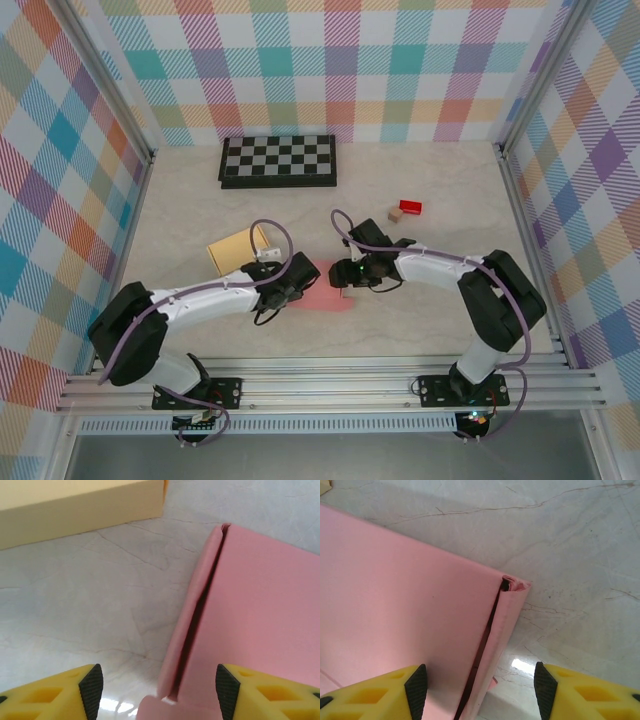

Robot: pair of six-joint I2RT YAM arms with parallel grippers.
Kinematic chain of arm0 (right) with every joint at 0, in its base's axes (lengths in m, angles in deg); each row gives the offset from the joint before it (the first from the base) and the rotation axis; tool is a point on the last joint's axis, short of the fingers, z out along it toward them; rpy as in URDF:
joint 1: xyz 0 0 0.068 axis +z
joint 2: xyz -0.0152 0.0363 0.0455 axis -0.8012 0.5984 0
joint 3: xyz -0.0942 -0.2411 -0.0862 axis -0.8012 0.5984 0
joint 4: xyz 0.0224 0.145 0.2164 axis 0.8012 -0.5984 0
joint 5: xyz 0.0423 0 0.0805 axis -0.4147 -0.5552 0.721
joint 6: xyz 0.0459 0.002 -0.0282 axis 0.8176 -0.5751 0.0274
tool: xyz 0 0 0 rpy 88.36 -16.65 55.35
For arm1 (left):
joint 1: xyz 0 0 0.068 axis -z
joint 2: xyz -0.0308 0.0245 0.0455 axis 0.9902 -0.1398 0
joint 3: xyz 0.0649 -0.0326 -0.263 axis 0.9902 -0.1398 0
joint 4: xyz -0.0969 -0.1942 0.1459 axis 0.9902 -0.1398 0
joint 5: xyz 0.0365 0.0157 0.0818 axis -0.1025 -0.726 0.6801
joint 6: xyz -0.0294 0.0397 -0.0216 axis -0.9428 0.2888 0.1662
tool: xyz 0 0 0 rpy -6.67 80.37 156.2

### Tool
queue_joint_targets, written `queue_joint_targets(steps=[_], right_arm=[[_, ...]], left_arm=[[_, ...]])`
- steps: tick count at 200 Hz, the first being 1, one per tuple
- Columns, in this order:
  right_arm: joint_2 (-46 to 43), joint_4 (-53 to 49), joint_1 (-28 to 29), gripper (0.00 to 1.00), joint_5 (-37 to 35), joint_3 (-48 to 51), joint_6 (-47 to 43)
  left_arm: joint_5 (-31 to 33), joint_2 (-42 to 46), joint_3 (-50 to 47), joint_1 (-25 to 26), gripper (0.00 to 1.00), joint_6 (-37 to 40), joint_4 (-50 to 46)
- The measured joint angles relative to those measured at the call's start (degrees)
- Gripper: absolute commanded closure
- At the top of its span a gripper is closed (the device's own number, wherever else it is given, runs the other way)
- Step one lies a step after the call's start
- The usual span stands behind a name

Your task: Fold the paper box

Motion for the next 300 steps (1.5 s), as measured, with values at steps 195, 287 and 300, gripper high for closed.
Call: queue_joint_targets(steps=[195,287,300], right_arm=[[-0.61,-1.11,0.09,0.38,-5.42,-0.5,-1.22],[0.66,-3.34,0.09,0.37,-6.54,-2.6,-3.37],[0.66,-3.32,0.09,0.37,-6.54,-2.6,-3.54]], left_arm=[[-21.62,2.21,-4.87,-2.97,0.65,5.25,7.04],[-21.31,2.19,-2.89,-3.76,0.62,10.01,5.31],[-20.87,1.79,-2.99,-4.04,0.63,11.21,5.22]])
